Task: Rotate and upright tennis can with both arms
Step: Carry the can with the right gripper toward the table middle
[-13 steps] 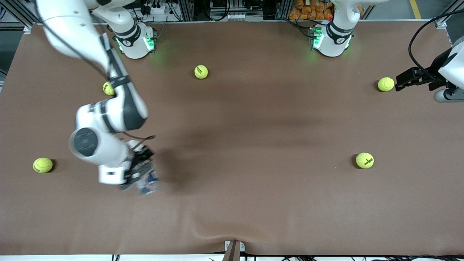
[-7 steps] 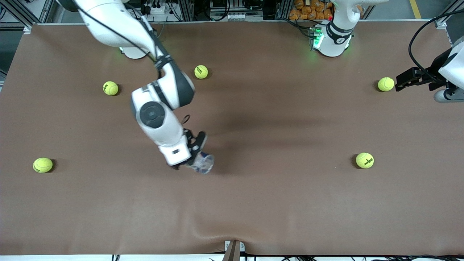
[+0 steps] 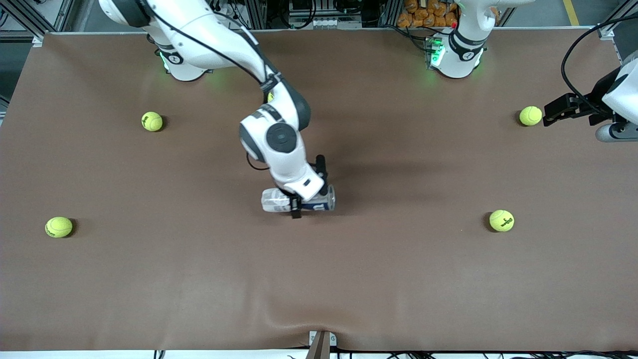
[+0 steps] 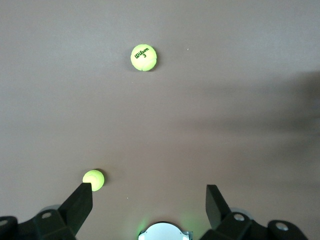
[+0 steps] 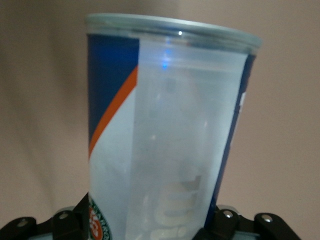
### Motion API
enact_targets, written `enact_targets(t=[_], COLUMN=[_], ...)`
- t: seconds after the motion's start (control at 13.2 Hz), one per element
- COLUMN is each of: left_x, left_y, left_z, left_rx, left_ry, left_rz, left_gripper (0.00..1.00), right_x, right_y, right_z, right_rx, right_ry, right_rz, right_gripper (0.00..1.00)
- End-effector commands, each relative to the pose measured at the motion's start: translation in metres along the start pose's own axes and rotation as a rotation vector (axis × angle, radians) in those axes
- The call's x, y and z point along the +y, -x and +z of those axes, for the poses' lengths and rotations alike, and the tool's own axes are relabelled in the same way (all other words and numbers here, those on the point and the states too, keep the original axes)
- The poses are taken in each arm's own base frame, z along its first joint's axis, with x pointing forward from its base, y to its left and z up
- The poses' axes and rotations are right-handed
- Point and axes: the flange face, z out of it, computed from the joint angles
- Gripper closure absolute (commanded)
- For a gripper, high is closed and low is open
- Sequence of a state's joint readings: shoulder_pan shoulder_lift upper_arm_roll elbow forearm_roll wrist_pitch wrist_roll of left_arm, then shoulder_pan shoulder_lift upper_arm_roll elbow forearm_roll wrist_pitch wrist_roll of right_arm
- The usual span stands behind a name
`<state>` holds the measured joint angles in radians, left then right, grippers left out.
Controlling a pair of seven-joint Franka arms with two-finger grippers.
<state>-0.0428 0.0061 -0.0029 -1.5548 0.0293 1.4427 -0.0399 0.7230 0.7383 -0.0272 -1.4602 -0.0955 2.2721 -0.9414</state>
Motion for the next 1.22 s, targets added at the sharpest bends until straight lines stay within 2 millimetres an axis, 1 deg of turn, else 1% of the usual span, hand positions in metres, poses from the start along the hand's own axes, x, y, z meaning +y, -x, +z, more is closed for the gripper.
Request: enact_targets(t=[0.0,0.15,0.3,0.38,0.46,0.61,0.84,0.91,1.06,1.14], left_x=[-0.002,0.0,0.0,0.0,0.0,0.0,0.002,0.002,0.005,0.006], left_y=[0.0,0.001,0.001,0.001,0.001,0.001,0.001,0.001,0.0,0.001], left_z=[-0.003,-0.003,-0.003,-0.003,-0.003,-0.004,-0.003,-0.003,-0.003,-0.003], left_rx=[0.007,0.003,0.001,0.001,0.003,0.004,0.002,0.002,0.002,0.002], left_ry=[0.013,0.013,0.013,0.013,0.013,0.014,0.03,0.031,0.032,0.035], left_rz=[0.013,0.016,0.017,0.019,0.017,0.017,0.019,0.02,0.018,0.02], left_gripper=[0.0,0.0,0.0,0.0,0.0,0.0,0.0,0.0,0.0,0.0], right_x=[-0.003,-0.006,-0.014,-0.018,-0.021,-0.02,-0.008,-0.002,-0.004,-0.004], right_y=[-0.005,-0.008,-0.013,-0.015,-0.019,-0.022,-0.021,-0.019,-0.02,-0.02], right_z=[0.023,0.043,0.065,0.071,0.072,0.067,0.034,0.011,-0.022,-0.048], right_rx=[-0.036,-0.052,-0.073,-0.087,-0.095,-0.086,-0.055,-0.04,-0.046,-0.011], right_ry=[0.014,0.012,0.001,0.002,0.015,0.024,0.046,0.061,0.034,0.021], right_rz=[-0.036,-0.018,0.013,0.011,0.0,0.009,0.034,0.044,0.059,0.09], right_gripper=[0.22,0.22,0.22,0.21,0.0,0.0,0.0,0.0,0.0,0.0])
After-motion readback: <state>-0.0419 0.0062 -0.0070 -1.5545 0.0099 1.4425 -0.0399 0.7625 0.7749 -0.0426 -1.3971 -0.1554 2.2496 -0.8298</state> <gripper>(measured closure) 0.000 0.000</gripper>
